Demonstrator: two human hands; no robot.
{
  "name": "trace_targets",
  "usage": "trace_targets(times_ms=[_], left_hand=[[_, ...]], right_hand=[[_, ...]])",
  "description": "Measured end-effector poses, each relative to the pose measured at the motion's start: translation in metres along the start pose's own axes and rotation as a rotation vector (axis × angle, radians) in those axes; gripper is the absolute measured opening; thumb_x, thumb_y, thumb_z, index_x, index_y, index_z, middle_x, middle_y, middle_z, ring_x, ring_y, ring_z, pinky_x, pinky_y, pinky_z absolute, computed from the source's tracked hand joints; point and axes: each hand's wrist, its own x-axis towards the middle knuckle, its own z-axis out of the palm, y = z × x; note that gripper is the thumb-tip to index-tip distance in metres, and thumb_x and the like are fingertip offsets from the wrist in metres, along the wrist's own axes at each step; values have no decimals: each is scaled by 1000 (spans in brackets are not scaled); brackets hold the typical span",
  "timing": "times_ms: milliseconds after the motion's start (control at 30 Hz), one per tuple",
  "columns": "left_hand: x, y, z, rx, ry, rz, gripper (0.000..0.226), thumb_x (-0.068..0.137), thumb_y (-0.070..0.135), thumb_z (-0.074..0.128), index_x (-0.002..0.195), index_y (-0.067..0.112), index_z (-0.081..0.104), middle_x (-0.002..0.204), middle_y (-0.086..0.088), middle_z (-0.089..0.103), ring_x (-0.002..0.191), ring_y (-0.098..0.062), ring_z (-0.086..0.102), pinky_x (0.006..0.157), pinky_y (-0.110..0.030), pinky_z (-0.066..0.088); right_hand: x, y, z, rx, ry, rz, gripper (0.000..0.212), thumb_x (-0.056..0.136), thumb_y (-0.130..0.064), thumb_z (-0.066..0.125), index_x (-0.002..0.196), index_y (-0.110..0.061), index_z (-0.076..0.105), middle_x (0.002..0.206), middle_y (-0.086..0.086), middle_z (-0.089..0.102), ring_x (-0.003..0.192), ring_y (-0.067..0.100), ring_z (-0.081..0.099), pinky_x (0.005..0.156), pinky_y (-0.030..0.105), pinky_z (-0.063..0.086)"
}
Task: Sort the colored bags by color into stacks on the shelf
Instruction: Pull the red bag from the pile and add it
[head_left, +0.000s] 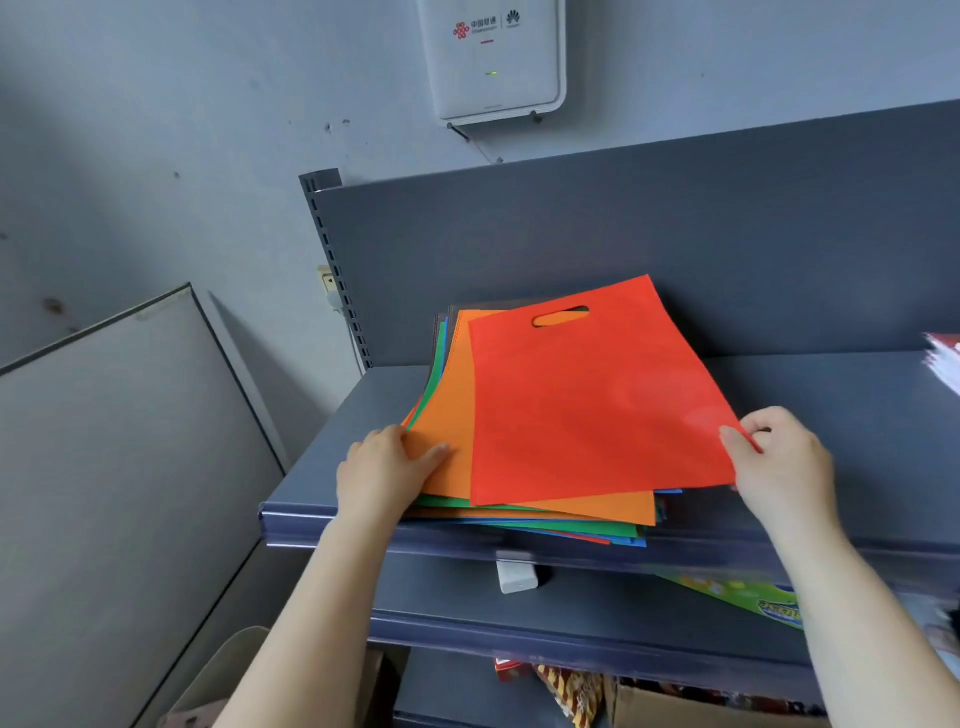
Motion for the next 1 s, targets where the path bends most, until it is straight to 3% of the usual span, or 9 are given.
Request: trace_targets(times_ms=[100,167,367,433,500,633,767,900,1000], left_hand=[[7,-8,-7,-39,4,-103,55,81,59,60,109,13,62,116,-7,61,112,-30,53,85,-35,41],[6,-11,-14,-109,53,-112,38,82,47,66,103,16,61,108,-4,63,103,-27,56,78,-32,40],[-11,-22,-33,-286,179,70,4,92,14,57,94,13,54,89,-3,58,64,-18,54,51,-24,35],[-22,-30,-39,-420,240,84,8,93,11,54,86,16,52,81,-7,60,39,-8,51,37,-16,34],[-34,-42,-46,-545,315,60,16,92,8,54,80,18,52,67,-9,61,25,-11,43,30,-18,34],[-65,-67,-66,-713,543,-2,23,94,11,56,75,23,52,48,-3,57,28,-18,45,30,-20,36],[-105,-93,-92,-781,790,-15,16,95,14,56,81,22,53,59,-15,60,38,-27,55,32,-24,43],[-146,-116,-117,-735,1021,-63,21,95,14,55,80,28,50,61,-29,56,47,-46,52,37,-41,45],[-184,-135,-137,-698,1193,-113,14,95,11,54,85,19,51,57,-21,55,42,-38,51,33,-22,41]], right_hand=[[-1,0,0,12,-26,-22,11,93,-12,56,84,-8,51,73,12,63,75,32,55,62,34,32],[-4,-2,1,36,-29,-63,6,93,-9,55,87,-11,54,76,8,62,77,30,54,65,34,35],[-18,-14,8,356,-17,-18,25,93,-9,53,102,-27,69,90,-9,67,96,19,64,78,29,44],[-23,-24,8,486,-43,12,33,94,-9,53,91,-38,70,88,-19,69,92,12,67,79,28,49],[-29,-37,8,602,-99,26,44,95,-7,52,83,-45,71,86,-20,72,86,3,67,78,21,55],[-40,-62,18,894,-274,138,32,97,-3,48,101,-25,71,92,-7,74,84,7,69,74,18,56],[-63,-96,39,1062,-473,242,33,98,-2,44,94,-23,69,86,-5,75,78,6,71,65,19,57],[-93,-125,65,1145,-597,263,32,98,-1,43,96,-21,67,83,-6,75,75,4,70,64,18,56],[-123,-147,89,1216,-717,275,30,98,-2,42,99,-21,66,83,-9,74,75,2,69,64,16,55]])
